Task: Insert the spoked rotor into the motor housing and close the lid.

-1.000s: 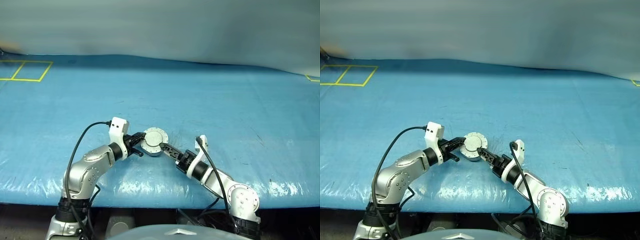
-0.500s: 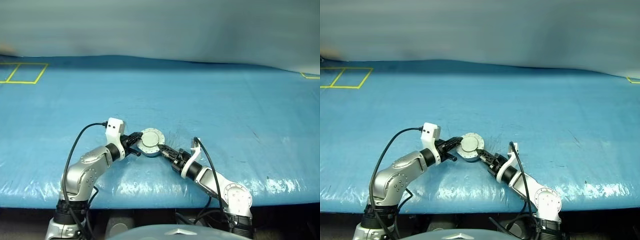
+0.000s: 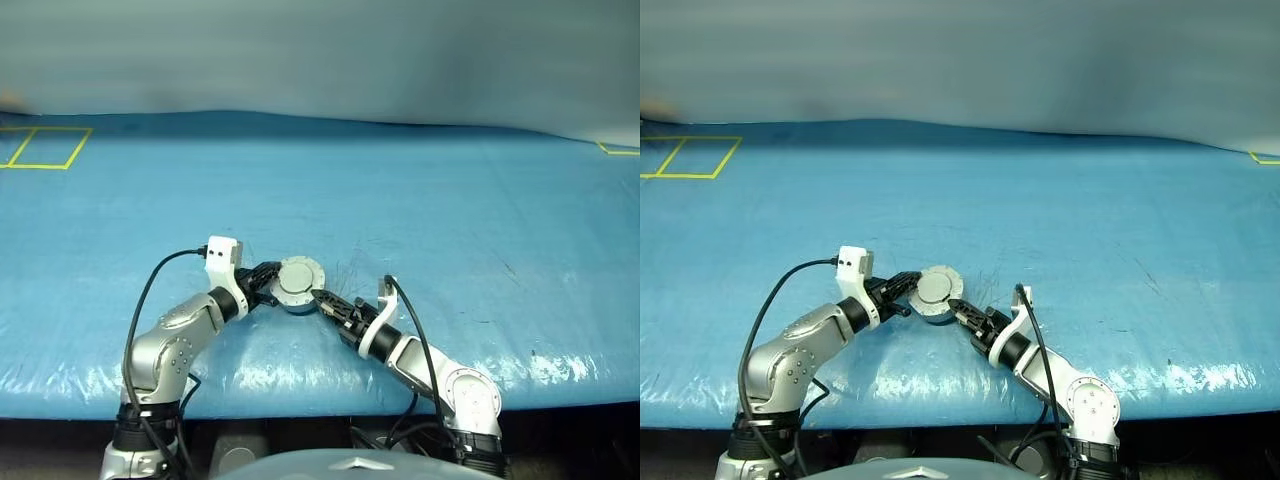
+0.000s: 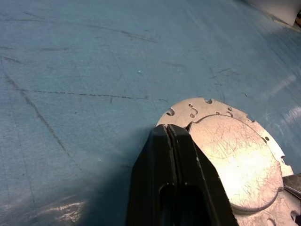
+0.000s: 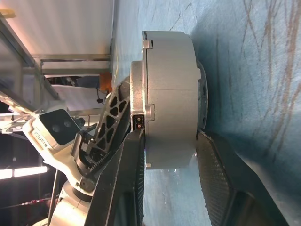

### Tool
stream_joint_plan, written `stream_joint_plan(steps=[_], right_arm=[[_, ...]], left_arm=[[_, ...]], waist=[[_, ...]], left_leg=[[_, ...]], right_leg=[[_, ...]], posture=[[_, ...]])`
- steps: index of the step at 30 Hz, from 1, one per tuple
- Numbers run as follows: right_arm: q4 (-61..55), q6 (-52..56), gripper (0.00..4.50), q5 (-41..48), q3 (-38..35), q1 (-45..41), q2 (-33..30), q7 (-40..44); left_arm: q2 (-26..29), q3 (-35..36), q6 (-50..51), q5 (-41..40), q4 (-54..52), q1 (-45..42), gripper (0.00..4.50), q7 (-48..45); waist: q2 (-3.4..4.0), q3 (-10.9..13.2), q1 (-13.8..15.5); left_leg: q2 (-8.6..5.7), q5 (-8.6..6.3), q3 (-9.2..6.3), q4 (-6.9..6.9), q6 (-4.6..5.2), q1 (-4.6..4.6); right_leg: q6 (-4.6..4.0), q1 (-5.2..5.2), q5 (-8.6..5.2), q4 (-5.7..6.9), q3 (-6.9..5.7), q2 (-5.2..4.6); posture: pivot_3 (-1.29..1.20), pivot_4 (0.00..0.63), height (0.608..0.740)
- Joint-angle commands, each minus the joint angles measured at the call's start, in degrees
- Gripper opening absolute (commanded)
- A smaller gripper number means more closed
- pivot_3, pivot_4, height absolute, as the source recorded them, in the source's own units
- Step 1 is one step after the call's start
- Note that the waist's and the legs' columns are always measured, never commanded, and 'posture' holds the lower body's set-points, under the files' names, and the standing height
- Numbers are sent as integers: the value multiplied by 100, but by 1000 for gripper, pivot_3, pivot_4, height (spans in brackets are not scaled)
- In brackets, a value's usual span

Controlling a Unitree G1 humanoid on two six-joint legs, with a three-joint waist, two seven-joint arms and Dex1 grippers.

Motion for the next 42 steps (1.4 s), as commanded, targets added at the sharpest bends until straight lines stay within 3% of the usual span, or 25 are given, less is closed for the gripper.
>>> stream_joint_plan(steps=[1, 9, 10, 18, 26, 42], right_arm=[[27, -66, 1264, 63, 149, 78, 185, -139], [-92, -432, 1259, 838, 57, -68, 327, -126], [-115, -470, 1252, 933, 62, -97, 327, -123], [-311, -904, 1252, 1370, 128, -555, 308, -128], [-415, -1247, 1252, 1589, 225, -1072, 211, -214], [-862, -1155, 1252, 1923, 907, -753, -6, -572]], left_arm=[[-153, 500, 46, -360, -76, -23, 1572, 236], [-832, 1633, 206, -1803, -395, 288, 4319, 886], [-912, 1713, 211, -2016, -451, 326, 4500, 967], [-1473, 1887, 209, -3911, -563, 643, 4500, 1629], [-1619, 1345, 128, -5543, -338, 919, 4500, 1894], [-1602, 666, -560, -5856, 177, 953, 4500, 1147]], waist=[[0, 0, -8], [-2, 2, 9], [-2, 3, 13], [-3, 11, 21], [-1, 15, 21], [1, 16, 32]], left_leg=[[0, 0, 0, -1, 0, -1], [0, 1, 0, 1, 4, -40], [0, 2, 0, 2, 4, -47], [-4, 2, -4, 12, 6, -76], [-5, 3, -8, 14, 7, -77], [-7, 4, -12, 13, 8, -77]], right_leg=[[0, -2, 0, 0, 0, 0], [-1, -6, 1, 2, 0, 1], [0, -12, 1, 2, 0, 1], [4, -31, 4, -1, 0, 2], [4, -28, 6, -1, -1, 4], [-4, -26, 9, 0, -1, 4]], posture=[[0, 150, 740], [0, 150, 740], [0, 150, 740], [0, 150, 740], [0, 150, 740], [0, 150, 740]])
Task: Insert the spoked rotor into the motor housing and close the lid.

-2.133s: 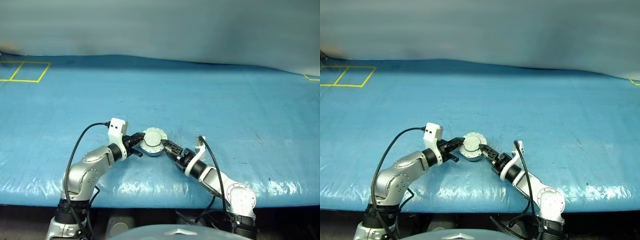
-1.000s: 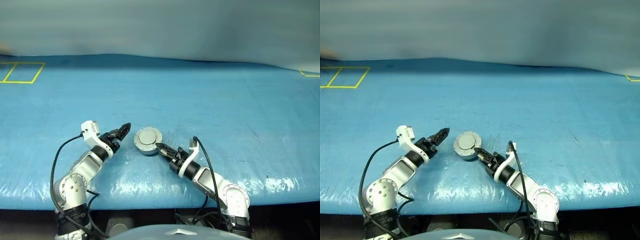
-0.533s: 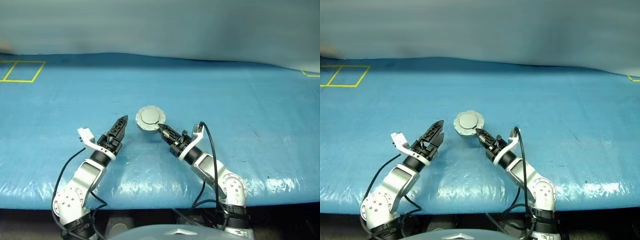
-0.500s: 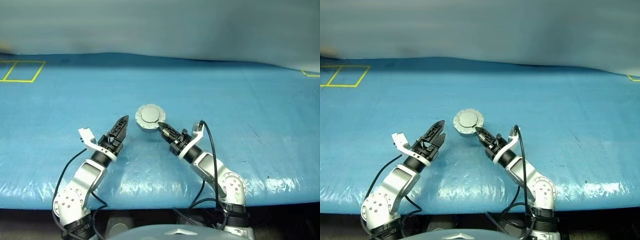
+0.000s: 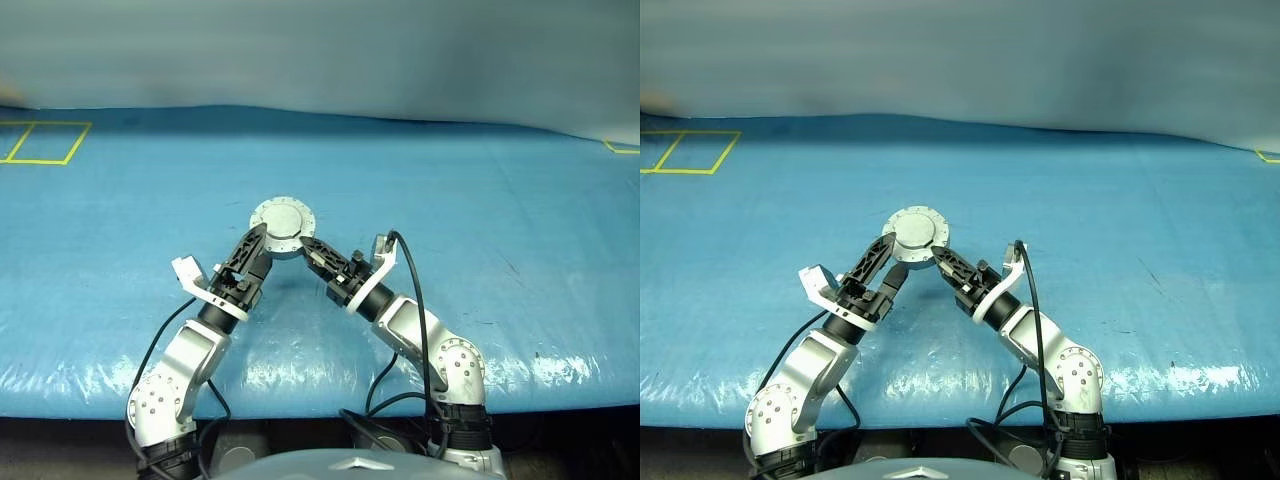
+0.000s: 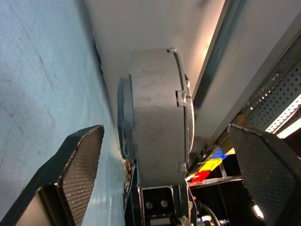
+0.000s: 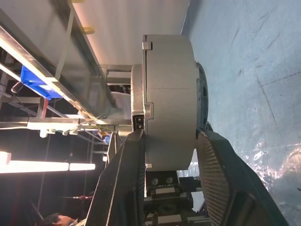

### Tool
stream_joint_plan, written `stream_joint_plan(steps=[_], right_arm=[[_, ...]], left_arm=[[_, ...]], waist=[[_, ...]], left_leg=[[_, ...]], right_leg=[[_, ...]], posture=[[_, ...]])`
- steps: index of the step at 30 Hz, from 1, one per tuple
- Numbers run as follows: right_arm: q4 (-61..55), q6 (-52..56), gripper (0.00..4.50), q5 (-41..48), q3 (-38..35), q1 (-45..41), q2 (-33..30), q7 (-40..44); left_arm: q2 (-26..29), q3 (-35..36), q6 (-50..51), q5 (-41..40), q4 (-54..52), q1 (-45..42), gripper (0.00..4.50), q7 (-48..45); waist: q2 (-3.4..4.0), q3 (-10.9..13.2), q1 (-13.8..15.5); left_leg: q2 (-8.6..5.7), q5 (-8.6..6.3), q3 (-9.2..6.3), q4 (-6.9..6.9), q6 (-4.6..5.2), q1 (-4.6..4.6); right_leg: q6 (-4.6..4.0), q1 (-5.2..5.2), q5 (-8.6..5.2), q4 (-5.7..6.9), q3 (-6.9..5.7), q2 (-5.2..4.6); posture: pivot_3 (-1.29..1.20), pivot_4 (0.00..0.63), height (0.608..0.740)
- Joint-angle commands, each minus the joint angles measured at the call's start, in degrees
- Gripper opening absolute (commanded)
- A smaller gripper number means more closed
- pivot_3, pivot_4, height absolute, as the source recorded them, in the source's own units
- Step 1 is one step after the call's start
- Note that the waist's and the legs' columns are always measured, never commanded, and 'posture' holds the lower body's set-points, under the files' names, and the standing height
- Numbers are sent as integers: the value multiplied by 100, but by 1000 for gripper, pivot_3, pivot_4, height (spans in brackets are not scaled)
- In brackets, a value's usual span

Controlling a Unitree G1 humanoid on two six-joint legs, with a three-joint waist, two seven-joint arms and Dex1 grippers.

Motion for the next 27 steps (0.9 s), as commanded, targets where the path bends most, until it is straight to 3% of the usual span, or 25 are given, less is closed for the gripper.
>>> stream_joint_plan(steps=[1, 6, 9, 14, 19, 24, 27], right_arm=[[-455, 53, 1252, 393, 208, 41, -11, 13], [-558, 51, 1252, 546, 359, 126, -141, -67], [-585, 29, 1252, 488, 369, 145, -232, -109], [-578, -13, 1252, 16, 413, 146, -425, -14], [-620, -197, 1252, -1103, 507, 86, -724, 413], [-722, -413, 2825, -2776, 936, -32, -1349, 1122], [-1006, -1366, 3831, -5062, 1855, -120, -2126, 1636]], left_arm=[[-126, -189, -38, -156, 84, -17, 4500, -171], [-43, -248, -4, -361, 309, -92, 4500, -32], [-26, -242, -28, -461, 320, -79, 3925, 32], [63, -230, -45, -518, 287, -33, 2344, 226], [117, -201, -149, -527, 148, 41, 2347, 454], [244, -121, -283, -496, 197, -125, 2347, 580], [397, -8, -428, -253, 414, -459, 2347, 553]], waist=[[0, 0, 4], [0, 0, 4], [0, 0, 1], [0, 0, 10], [0, 0, 19], [0, -1, 34], [0, 0, 66]], left_leg=[[0, 0, -1, 0, 0, 0], [0, 1, -2, 3, 2, 0], [0, 1, -2, 2, 2, 0], [-1, 1, -2, 3, 2, 0], [-1, 2, -2, 4, 2, 0], [-1, 3, -2, 8, 3, 1], [-3, 4, -1, 9, 3, 1]], right_leg=[[0, 1, 0, 0, 0, 0], [2, 1, -1, 1, 0, 0], [2, 1, -1, 1, 0, 0], [2, 2, -1, 0, 0, 0], [4, 2, -1, 1, 0, 0], [10, 4, -1, 1, 0, 1], [12, 4, 0, 1, 0, 1]], posture=[[0, 150, 740], [0, 150, 740], [0, 150, 740], [0, 150, 740], [0, 150, 740], [0, 150, 740], [0, 150, 740]])
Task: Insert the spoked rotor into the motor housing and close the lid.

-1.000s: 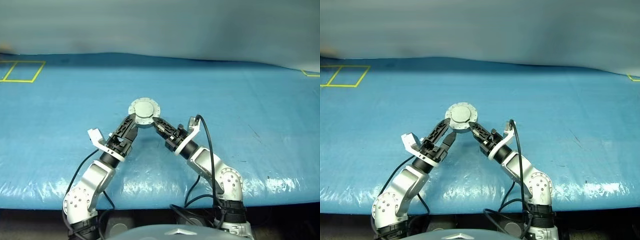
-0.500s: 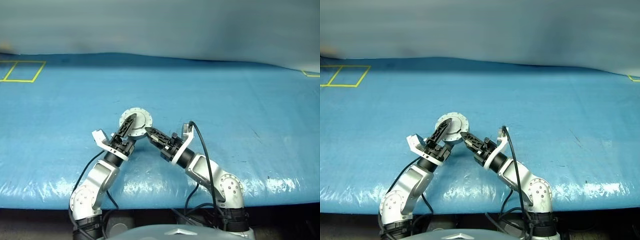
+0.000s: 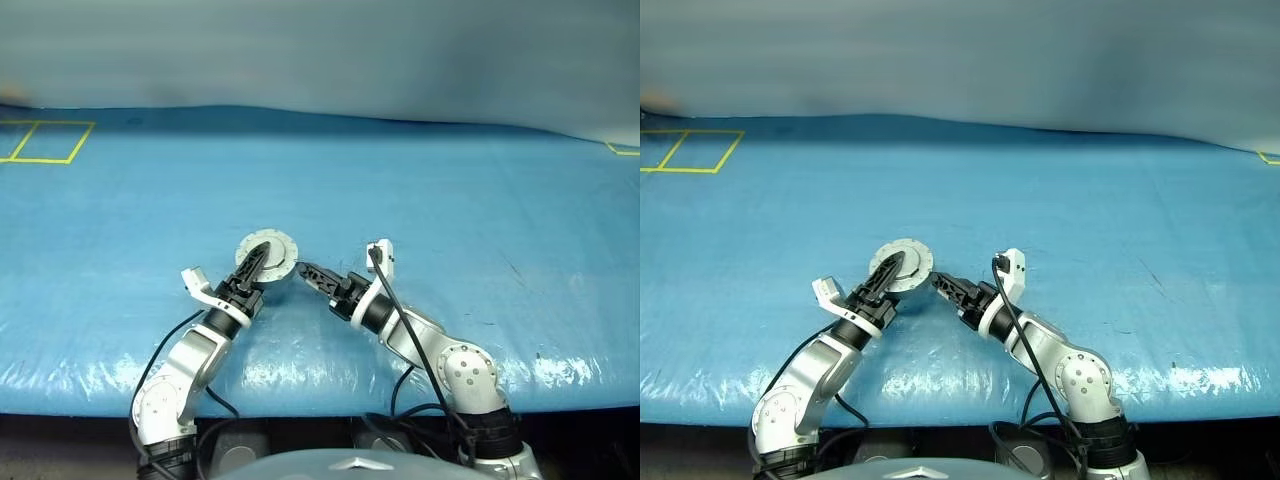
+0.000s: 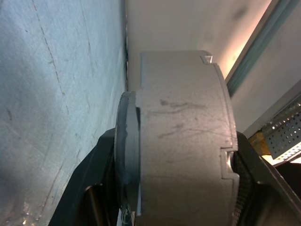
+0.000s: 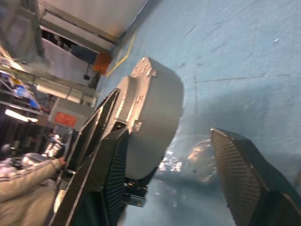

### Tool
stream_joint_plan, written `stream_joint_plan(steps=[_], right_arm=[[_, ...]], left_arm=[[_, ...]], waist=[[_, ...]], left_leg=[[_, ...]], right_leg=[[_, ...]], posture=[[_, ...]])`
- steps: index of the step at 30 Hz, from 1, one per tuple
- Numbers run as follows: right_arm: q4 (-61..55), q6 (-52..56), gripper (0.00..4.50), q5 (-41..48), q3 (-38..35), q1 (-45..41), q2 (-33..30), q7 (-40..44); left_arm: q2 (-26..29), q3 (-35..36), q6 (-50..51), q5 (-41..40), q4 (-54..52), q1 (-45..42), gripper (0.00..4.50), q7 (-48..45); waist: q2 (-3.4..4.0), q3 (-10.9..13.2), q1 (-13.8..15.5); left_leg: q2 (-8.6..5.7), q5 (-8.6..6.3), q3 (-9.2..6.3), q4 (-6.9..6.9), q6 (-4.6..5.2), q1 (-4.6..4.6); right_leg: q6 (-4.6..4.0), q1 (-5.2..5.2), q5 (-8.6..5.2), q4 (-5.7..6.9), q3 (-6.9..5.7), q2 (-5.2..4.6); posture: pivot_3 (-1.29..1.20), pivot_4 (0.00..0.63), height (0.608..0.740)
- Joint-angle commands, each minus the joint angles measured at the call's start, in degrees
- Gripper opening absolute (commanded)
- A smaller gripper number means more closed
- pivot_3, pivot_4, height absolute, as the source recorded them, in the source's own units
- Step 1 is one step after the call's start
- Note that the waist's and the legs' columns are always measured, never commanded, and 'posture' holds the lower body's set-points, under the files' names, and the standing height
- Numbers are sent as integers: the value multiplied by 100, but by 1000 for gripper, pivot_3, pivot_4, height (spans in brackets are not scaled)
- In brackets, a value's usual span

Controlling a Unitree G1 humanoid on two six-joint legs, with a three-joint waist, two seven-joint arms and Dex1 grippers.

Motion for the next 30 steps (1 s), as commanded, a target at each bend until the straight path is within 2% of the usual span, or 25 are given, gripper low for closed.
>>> stream_joint_plan(steps=[1, 2, 4, 8, 14, 22, 26, 30], right_arm=[[-398, -1113, 4182, -2344, 927, -92, -599, 567], [-377, -1501, 4483, -2902, 1163, -63, -761, 730], [-294, -2035, 4500, -3723, 1481, 6, -953, 931], [-95, -2659, 4500, -4586, 1551, 232, -889, 988], [341, -3526, 4500, -6129, 1473, 489, -772, 483], [622, -4002, 4500, -6509, 1184, 943, -327, 419], [641, -3955, 4500, -6598, 1117, 1076, -68, 434], [649, -3900, 4500, -6688, 1100, 1159, 83, 481]], left_arm=[[129, 114, -146, 104, 1, -524, 2347, -143], [206, 140, -152, 189, 153, -688, 2347, -153], [344, 200, -142, 325, 484, -1025, 2347, -201], [581, 339, -162, 724, 1404, -1880, 2347, -398], [869, 450, -529, 1933, 3353, -3421, 2347, -1035], [1039, 738, -1313, 3399, 6231, -5427, 2347, -1770], [1022, 896, -1841, 4012, 7258, -6012, 2347, -1874], [1023, 1115, -2023, 4391, 7895, -6247, 2347, -1706]], waist=[[-2, -1, 49], [-1, -1, 70], [-2, -2, 102], [-7, -1, 150], [-18, 5, 175], [-48, 24, 153], [-49, 28, 112], [-51, 31, 111]], left_leg=[[-2, 2, 0, 2, -1, 0], [-2, 6, 0, 1, -3, 0], [-3, 9, 0, -1, -5, 2], [-6, 11, -1, -2, -6, 3], [-14, 20, -5, -2, -8, 2], [-19, 23, -14, -16, -10, -1], [-19, 23, -16, -24, -10, -1], [-19, 23, -18, -27, -10, -1]], right_leg=[[3, 0, 0, 0, 0, 0], [4, -1, 1, 0, 0, 0], [7, 0, 3, 1, 0, 0], [10, 6, 4, -1, 0, 0], [18, 8, 10, -1, 0, -1], [41, 6, 23, -4, 0, -1], [49, 4, 28, -5, -1, -1], [50, 2, 27, -4, -1, -2]], posture=[[0, 150, 740], [0, 150, 740], [0, 150, 740], [0, 150, 740], [0, 150, 740], [0, 150, 740], [0, 150, 740], [0, 150, 740]])
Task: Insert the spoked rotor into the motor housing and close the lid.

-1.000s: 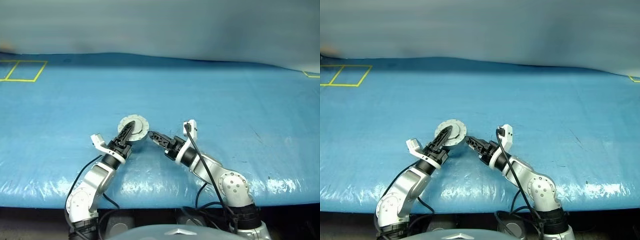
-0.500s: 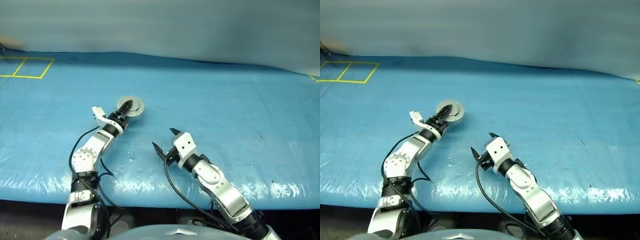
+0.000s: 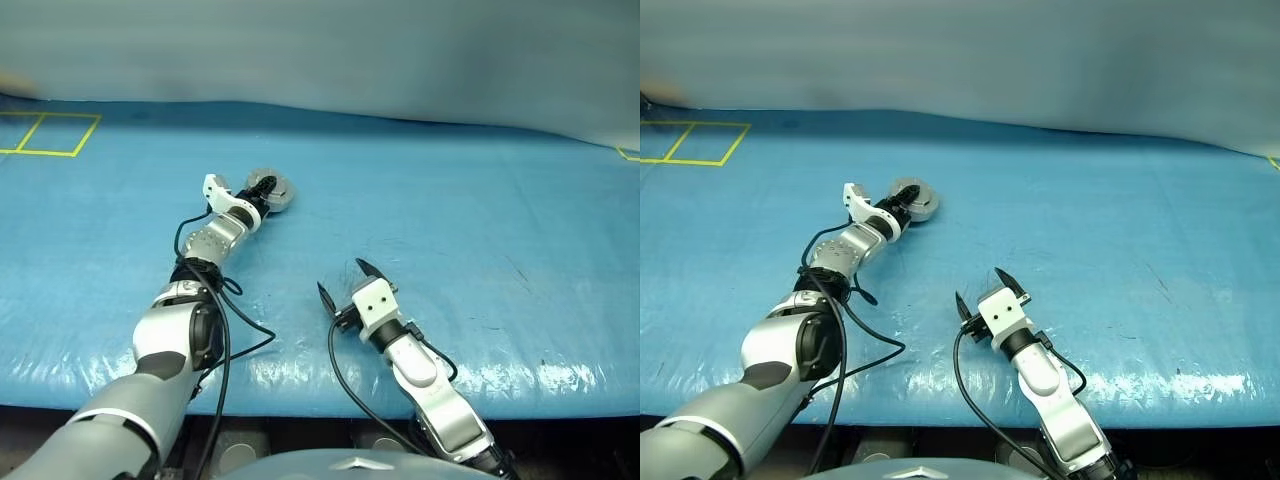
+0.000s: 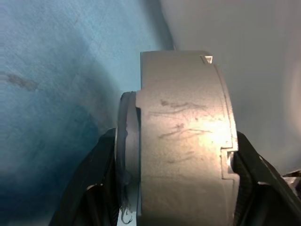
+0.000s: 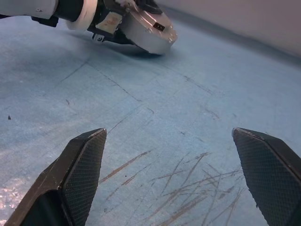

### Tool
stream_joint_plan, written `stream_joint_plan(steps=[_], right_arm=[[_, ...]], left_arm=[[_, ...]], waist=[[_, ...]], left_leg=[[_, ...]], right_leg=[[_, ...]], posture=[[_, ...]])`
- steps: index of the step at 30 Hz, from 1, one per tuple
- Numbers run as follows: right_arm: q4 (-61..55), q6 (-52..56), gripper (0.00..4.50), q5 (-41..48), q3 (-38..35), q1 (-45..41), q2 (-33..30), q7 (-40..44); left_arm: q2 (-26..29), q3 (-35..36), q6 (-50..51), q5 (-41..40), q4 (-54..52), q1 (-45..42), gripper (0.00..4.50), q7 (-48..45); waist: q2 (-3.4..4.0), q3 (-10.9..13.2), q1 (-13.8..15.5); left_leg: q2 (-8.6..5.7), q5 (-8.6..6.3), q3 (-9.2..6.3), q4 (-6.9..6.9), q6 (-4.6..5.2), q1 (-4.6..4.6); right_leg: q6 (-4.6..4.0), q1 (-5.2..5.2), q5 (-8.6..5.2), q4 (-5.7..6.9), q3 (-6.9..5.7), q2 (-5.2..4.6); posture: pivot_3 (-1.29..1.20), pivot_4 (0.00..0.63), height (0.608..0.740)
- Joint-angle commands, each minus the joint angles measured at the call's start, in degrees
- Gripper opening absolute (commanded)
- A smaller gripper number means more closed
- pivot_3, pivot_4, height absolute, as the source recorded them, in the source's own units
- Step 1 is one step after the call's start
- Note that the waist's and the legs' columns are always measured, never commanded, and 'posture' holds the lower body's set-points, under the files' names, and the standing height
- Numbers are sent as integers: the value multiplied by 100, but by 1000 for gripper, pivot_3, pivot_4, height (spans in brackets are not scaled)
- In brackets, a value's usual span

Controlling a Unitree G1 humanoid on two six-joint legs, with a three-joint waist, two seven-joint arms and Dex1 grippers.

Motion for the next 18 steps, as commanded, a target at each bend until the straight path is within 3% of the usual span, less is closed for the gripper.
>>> stream_joint_plan(steps=[1, 3, 9, 14, 18], right_arm=[[-77, -44, 4500, -103, -65, 71, 103, 45], [-73, -38, 4500, -128, -93, 92, 143, 88], [-34, 101, 4500, 26, -156, 106, 254, 394], [97, 107, 4500, 0, -108, 15, 319, 629], [206, 112, 4500, 7, -95, -81, 379, 809]], left_arm=[[41, 251, -193, 303, 262, -317, 2347, 45], [73, 370, -171, 423, 363, -286, 2347, 142], [295, 524, 324, 731, 150, 211, 4371, 378], [541, 613, 1315, 761, -762, 1173, 4475, 653], [622, 581, 2567, 654, -2387, 2376, 4475, 1011]], waist=[[-3, 1, 8], [-3, 1, 2], [-2, -1, -67], [-3, -12, -235], [1, -77, -361]], left_leg=[[0, 0, -2, 0, 0, 0], [0, 2, -3, 3, -2, 1], [1, 5, -2, 1, -8, 61], [13, 3, 11, -16, -11, 181], [27, -2, 35, -60, -20, 277]], right_leg=[[0, 1, 0, 1, -1, 0], [3, 3, 0, 3, -2, 0], [7, 60, 2, 9, -2, 0], [-41, 158, -26, 11, -1, 0], [-57, 216, -34, 11, 10, -1]], posture=[[0, 150, 740], [0, 150, 740], [0, 150, 740], [0, 150, 740], [0, 150, 740]])
